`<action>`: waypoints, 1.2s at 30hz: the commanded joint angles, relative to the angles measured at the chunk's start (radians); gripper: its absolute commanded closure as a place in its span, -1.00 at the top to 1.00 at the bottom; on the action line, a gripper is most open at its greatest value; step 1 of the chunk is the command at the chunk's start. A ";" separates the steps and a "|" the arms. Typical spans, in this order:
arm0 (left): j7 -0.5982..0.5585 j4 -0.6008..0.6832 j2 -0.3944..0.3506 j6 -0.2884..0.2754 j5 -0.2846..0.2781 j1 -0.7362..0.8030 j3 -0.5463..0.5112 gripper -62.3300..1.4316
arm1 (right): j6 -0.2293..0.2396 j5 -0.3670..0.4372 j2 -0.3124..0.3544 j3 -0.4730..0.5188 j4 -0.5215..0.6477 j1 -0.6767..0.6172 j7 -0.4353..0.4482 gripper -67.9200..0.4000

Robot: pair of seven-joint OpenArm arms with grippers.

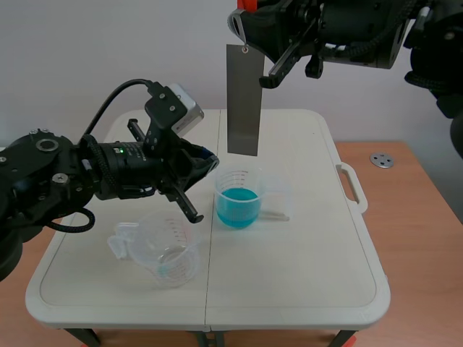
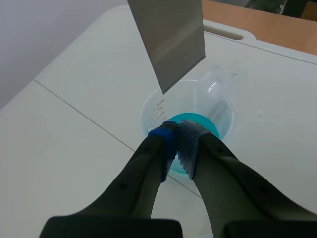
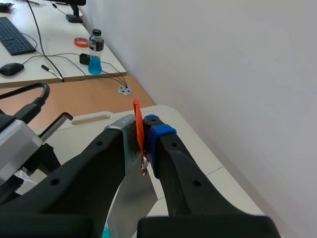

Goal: Hold the metal plate by the orange handle, dip it into the blue solution, take it out and point at it, then put the plate back in the beaker on the left.
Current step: 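Point at the plate with the left hand, then lower the plate into the blue solution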

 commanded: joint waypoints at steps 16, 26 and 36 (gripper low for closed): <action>-0.021 -0.033 0.043 0.058 0.030 -0.048 -0.001 -0.87 | -0.003 0.015 0.002 0.000 0.010 0.025 0.014 -0.95; -0.022 -0.020 -0.010 0.075 0.006 -0.011 -0.011 -0.87 | -0.004 0.015 0.000 0.000 0.010 0.025 0.013 -0.95; -0.057 0.185 -0.319 0.087 -0.203 0.255 -0.168 -0.87 | -0.004 0.015 0.000 0.000 0.010 0.025 0.007 -0.95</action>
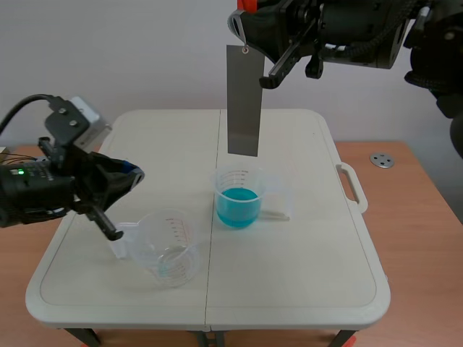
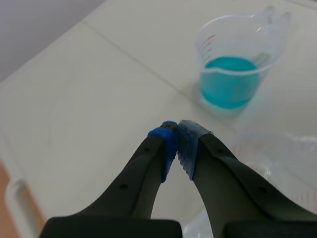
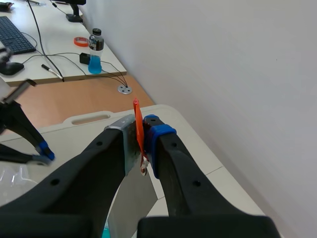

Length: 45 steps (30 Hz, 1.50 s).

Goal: Hold the metal plate by the orange handle, dip it into the blue solution, take it out and point at it, then put the plate back in the beaker on the left.
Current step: 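Lower the plate into the blue solution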

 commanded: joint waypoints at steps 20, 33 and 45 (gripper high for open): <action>-0.046 0.048 -0.251 0.025 -0.130 0.914 -0.480 -0.87 | 0.008 0.005 -0.023 0.000 -0.121 0.025 0.073 -0.95; -0.042 -0.114 -0.032 0.016 -0.028 0.972 -0.375 -0.87 | 0.008 -0.115 -0.058 -0.043 -0.248 0.025 0.193 -0.95; -0.034 -0.211 0.115 0.017 0.095 0.972 -0.269 -0.87 | 0.008 -0.245 -0.095 -0.073 -0.374 0.025 0.302 -0.95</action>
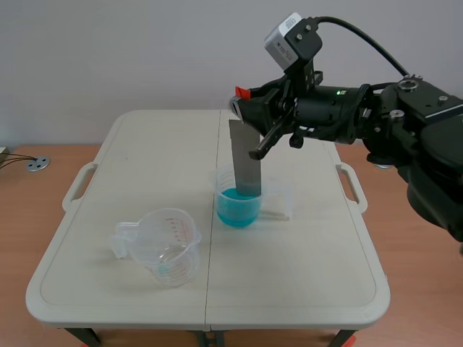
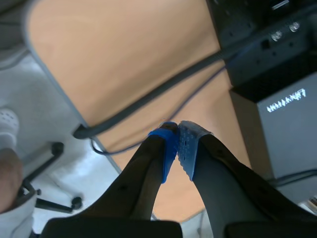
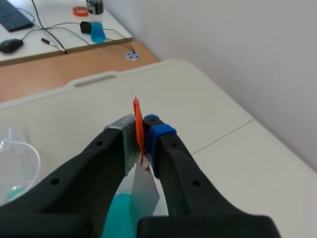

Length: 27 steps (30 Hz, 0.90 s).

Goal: Hold the metal plate by the orange handle, dip it into the blue solution, take it out and point at it, then put the plate back in the beaker on the left.
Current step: 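Lower the plate into the blue solution, then hold the plate still in the solution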

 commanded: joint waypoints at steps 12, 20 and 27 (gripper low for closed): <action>-0.006 0.002 0.002 -0.002 0.014 -0.001 -0.006 -0.87 | 0.008 -0.102 -0.017 -0.012 -0.132 0.026 0.148 -0.95; -0.006 0.002 0.002 -0.002 0.014 -0.001 -0.006 -0.87 | 0.008 -0.151 -0.017 -0.012 -0.156 0.025 0.174 -0.95; -0.006 0.002 0.002 -0.002 0.014 -0.001 -0.006 -0.87 | 0.008 -0.154 -0.017 -0.012 -0.156 0.025 0.177 -0.95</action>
